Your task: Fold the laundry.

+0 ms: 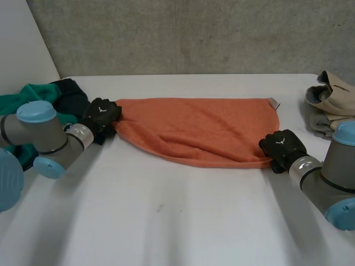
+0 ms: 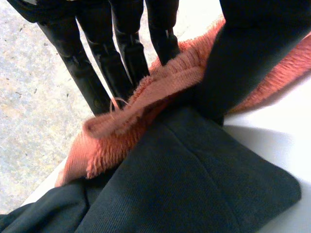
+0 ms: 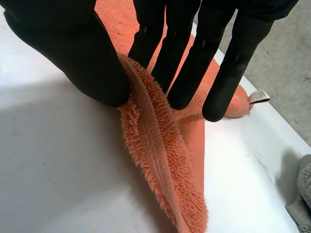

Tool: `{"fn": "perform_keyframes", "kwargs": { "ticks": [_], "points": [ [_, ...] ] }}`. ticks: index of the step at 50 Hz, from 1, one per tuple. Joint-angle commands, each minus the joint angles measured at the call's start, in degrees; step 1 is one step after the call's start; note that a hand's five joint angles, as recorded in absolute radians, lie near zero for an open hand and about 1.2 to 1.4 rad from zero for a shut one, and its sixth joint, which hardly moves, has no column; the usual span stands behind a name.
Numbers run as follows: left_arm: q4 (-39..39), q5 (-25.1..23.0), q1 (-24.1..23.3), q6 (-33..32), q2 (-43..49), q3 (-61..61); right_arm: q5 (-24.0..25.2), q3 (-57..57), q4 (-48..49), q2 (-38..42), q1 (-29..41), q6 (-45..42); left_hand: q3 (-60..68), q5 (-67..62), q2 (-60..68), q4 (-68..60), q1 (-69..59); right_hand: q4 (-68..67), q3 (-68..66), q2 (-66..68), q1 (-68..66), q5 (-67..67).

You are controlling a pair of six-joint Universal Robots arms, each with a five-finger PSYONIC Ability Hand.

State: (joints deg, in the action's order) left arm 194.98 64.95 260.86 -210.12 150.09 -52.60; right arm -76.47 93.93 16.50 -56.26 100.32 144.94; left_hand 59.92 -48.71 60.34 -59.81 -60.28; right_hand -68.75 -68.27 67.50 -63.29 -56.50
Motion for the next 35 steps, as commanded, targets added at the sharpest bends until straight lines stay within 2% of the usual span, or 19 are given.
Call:
{"fn": "perform_keyframes", "kwargs": {
  "ticks": [1,3,8,11,15,20,23,28,30,35],
  "points": [
    [-0.6,0.1,-0.1,0.8,0.9,2.8,-0.2,-0.5,-0.2,-0.1,-0.3,-0.1,20.1,-21.3,19.7,-20.2,-19.7,-11.2,-11.7,12.5,-16.7,-13.5],
    [-2.3,0.9,-0.1,0.6,-0.5,2.2,-0.4,-0.8,-0.5,-0.3,-0.4,-0.1,20.1,-21.3,19.7,-20.2,-19.7,-11.2,-11.7,12.5,-16.7,-13.5],
    [-9.9,3.4,-0.9,1.0,-15.0,-8.4,-1.4,-1.9,-3.8,-3.4,-1.5,-0.2,20.1,-21.3,19.7,-20.2,-19.7,-11.2,-11.7,12.5,-16.7,-13.5],
    [-10.9,3.8,-1.3,1.6,-22.1,-13.8,-1.2,-2.6,-6.9,-5.3,-1.7,-0.7,20.1,-21.3,19.7,-20.2,-19.7,-11.2,-11.7,12.5,-16.7,-13.5],
    [-13.0,4.1,-1.2,2.6,-32.7,-23.1,-1.2,-3.7,-14.1,-8.9,-1.8,-2.5,20.1,-21.3,19.7,-20.2,-19.7,-11.2,-11.7,12.5,-16.7,-13.5],
    [-22.6,7.4,-0.1,3.3,-44.4,-34.6,-1.0,-3.0,-26.2,-15.4,-3.7,-8.2,20.1,-21.3,19.7,-20.2,-19.7,-11.2,-11.7,12.5,-16.7,-13.5],
    [-28.1,8.7,0.4,3.0,-48.6,-38.7,-1.1,-1.5,-32.4,-18.4,-5.6,-12.9,20.1,-21.3,19.7,-20.2,-19.7,-11.2,-11.7,12.5,-16.7,-13.5],
    [-39.6,10.2,1.1,2.2,-55.7,-46.4,-1.1,3.1,-45.6,-25.9,-10.9,-28.9,20.1,-21.3,19.7,-20.2,-19.7,-11.2,-11.7,12.5,-16.7,-13.5],
    [-42.5,9.9,1.3,1.7,-57.2,-47.7,-0.5,2.9,-47.2,-28.4,-12.2,-32.7,20.1,-21.3,19.7,-20.2,-19.7,-11.2,-11.7,12.5,-16.7,-13.5],
    [-48.0,10.0,1.0,0.2,-59.6,-48.2,2.5,0.6,-45.7,-33.5,-12.4,-31.1,20.1,-21.3,19.7,-20.2,-19.7,-11.2,-11.7,12.5,-16.7,-13.5]
  ]
}}
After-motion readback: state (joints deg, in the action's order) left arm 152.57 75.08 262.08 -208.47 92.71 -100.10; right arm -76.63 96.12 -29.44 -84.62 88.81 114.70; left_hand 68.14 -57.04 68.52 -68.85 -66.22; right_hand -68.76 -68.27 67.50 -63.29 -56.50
